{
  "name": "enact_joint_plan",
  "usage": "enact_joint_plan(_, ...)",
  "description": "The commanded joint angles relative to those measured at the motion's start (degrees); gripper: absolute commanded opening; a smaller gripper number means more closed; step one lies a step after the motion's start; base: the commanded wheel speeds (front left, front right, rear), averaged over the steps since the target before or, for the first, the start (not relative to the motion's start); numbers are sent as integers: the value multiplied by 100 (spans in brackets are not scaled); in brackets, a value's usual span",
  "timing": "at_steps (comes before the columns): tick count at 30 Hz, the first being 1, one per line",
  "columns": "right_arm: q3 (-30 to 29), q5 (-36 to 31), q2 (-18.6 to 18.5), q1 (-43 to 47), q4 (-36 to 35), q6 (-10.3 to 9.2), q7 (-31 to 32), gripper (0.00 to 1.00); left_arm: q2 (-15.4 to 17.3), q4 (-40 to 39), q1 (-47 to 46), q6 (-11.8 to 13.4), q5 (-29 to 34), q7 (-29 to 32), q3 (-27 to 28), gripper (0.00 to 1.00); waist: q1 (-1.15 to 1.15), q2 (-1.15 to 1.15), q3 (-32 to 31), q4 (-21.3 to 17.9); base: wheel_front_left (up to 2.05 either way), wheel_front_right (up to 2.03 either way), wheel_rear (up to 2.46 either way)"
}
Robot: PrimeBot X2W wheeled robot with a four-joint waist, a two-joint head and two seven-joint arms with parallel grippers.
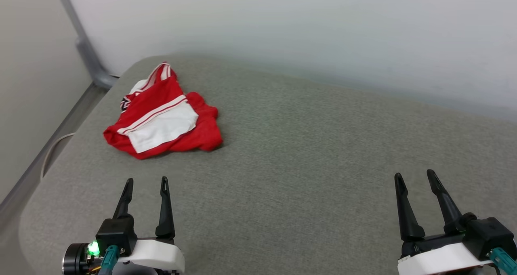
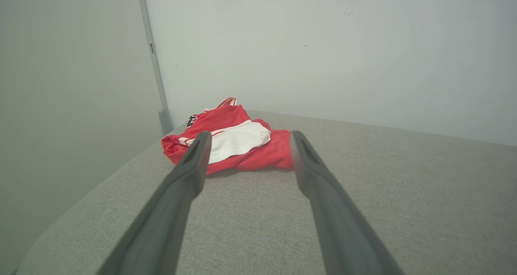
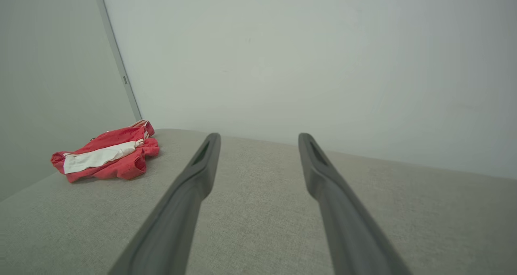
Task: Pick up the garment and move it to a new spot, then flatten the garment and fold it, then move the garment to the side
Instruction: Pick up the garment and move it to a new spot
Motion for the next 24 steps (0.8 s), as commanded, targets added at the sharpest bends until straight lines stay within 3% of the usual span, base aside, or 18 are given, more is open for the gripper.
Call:
enact_joint_plan(1, 9, -16, 12, 8, -34, -4, -12, 100, -8, 7, 17, 19, 19, -16, 32, 100, 0, 0, 16, 194, 0, 0, 0)
enact_joint_plan(13, 39, -54, 12, 23, -56, -4, -12, 100, -7, 5, 50, 50, -106, -15, 98, 100, 0, 0, 53, 705, 0, 0, 0)
enact_joint_plan(24, 89, -83, 12, -34, -40, -4, -12, 100, -7, 24, 71, 70, -113, -15, 131, 100, 0, 0, 86, 833, 0, 0, 0)
